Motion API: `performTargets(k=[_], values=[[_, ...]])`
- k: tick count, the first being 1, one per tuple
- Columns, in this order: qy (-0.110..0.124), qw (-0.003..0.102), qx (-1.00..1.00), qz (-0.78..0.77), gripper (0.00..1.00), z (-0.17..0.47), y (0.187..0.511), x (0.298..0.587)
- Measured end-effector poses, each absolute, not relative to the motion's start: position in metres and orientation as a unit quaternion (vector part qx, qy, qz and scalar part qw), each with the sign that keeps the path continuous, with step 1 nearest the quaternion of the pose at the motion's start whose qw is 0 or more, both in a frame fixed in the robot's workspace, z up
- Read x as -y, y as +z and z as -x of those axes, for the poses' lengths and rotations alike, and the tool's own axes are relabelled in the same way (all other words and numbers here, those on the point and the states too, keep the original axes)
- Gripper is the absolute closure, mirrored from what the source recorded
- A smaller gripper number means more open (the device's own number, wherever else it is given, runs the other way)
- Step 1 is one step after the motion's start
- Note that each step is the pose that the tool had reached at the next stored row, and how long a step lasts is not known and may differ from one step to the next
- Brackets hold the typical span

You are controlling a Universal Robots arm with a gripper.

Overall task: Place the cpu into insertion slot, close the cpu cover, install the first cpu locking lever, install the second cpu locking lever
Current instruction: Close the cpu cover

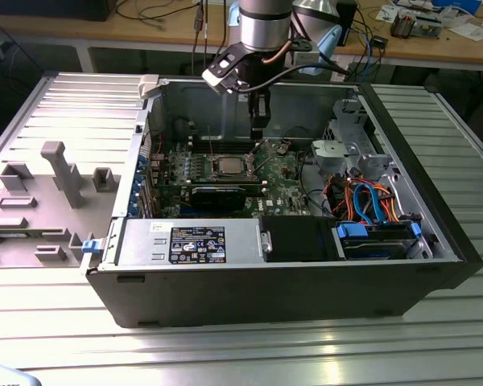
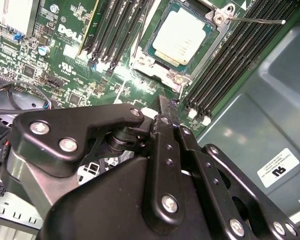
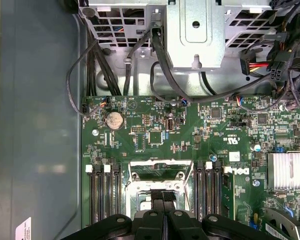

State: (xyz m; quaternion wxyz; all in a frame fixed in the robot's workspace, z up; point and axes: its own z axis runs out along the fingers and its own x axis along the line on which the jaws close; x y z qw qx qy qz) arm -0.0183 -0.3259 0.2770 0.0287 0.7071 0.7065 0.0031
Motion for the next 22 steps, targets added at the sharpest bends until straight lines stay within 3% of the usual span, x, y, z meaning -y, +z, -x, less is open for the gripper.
performTargets(k=[22], values=[[0.003,0.029,-0.706,-0.707,0.89,0.0109,0.277,0.3259]])
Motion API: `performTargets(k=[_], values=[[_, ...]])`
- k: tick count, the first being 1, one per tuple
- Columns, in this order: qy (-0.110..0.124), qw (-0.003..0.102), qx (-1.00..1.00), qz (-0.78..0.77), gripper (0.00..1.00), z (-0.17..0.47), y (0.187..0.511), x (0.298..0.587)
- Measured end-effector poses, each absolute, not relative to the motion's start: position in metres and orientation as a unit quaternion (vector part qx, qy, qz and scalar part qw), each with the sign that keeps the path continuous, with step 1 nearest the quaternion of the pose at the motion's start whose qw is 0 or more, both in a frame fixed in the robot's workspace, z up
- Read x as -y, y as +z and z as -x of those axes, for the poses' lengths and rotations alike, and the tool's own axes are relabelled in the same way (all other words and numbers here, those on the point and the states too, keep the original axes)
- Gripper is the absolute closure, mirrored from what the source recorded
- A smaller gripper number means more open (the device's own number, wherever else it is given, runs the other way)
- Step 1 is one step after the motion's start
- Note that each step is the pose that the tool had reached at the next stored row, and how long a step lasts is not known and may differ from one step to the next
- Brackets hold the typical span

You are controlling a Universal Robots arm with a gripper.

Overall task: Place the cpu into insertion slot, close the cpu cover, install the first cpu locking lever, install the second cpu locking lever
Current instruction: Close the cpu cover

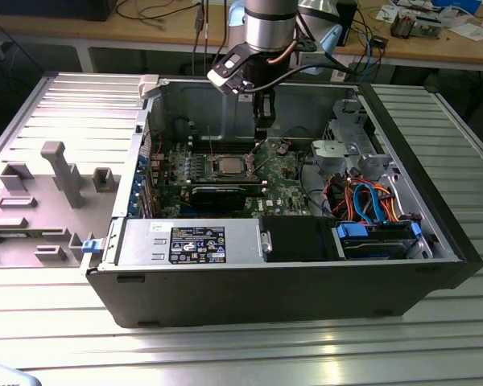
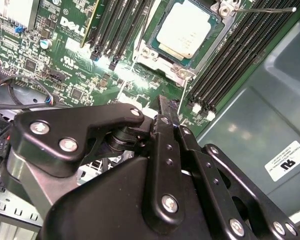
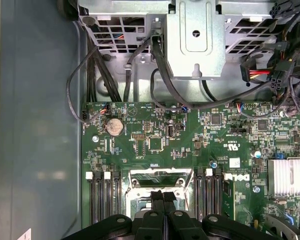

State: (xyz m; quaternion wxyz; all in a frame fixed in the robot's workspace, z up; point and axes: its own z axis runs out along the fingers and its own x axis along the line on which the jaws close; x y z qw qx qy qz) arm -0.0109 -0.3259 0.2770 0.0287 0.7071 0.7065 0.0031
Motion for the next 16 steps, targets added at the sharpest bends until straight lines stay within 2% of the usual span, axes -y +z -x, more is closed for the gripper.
performTargets(k=[16], values=[[0.003,0.029,-0.707,-0.707,0.89,0.0075,0.277,0.3259]])
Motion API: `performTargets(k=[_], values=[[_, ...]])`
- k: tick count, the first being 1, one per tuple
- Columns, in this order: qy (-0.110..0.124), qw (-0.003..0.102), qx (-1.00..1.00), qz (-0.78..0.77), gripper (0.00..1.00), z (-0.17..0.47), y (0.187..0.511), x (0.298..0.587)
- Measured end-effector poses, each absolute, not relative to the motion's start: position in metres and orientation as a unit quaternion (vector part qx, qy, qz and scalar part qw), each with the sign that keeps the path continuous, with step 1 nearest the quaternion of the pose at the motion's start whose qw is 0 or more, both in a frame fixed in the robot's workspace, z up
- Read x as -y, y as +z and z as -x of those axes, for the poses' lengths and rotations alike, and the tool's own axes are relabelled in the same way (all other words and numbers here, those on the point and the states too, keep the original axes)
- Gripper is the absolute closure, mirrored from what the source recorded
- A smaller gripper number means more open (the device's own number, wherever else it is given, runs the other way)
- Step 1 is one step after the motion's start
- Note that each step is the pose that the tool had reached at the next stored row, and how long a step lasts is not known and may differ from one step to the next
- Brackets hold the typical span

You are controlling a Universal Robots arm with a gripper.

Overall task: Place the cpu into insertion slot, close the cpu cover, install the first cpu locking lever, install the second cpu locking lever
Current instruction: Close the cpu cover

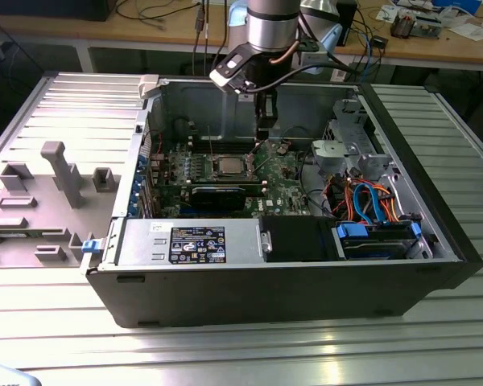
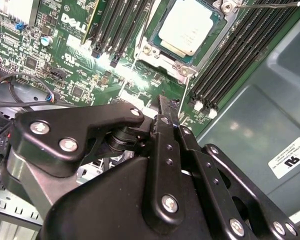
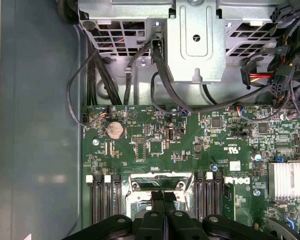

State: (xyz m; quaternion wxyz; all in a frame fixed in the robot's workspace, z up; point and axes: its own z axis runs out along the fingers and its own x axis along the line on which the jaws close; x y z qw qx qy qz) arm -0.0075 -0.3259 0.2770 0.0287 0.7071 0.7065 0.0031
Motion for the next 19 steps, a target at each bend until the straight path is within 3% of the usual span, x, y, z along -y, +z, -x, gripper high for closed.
performTargets(k=[19], values=[[0.003,0.029,-0.706,-0.707,0.89,0.0039,0.277,0.3259]])
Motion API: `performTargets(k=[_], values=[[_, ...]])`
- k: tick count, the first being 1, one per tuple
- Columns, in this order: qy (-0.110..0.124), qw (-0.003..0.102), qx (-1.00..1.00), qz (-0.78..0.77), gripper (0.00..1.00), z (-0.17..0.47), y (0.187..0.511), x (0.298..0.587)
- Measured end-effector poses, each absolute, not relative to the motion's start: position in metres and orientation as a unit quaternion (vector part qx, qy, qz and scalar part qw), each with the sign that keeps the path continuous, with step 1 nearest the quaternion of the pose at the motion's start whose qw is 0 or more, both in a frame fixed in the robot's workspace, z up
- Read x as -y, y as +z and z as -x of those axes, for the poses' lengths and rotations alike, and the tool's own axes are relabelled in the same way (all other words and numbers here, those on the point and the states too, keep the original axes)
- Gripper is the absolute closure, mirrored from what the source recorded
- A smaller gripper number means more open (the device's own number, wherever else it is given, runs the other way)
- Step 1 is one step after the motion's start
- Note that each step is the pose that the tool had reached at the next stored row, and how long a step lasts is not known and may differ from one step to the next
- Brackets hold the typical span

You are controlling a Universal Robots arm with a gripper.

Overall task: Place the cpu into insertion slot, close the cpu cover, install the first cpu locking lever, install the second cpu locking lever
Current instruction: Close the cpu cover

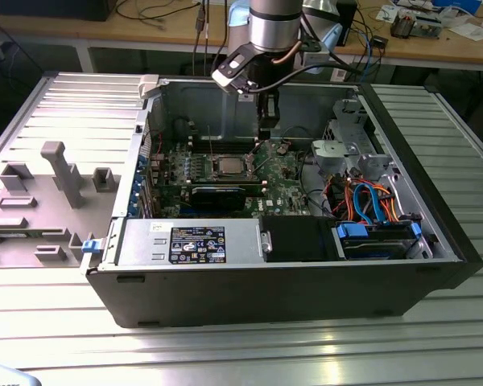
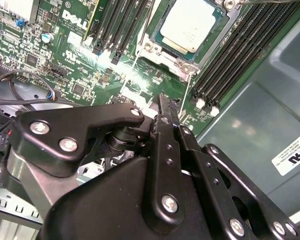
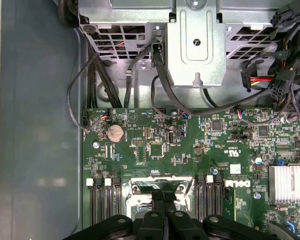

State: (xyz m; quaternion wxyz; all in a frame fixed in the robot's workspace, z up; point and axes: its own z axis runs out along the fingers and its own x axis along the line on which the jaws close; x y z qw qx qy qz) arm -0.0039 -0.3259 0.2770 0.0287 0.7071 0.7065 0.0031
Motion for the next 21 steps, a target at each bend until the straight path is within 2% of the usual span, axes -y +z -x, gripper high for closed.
performTargets(k=[21], values=[[0.003,0.029,-0.707,-0.707,0.89,-0.0009,0.277,0.3259]])
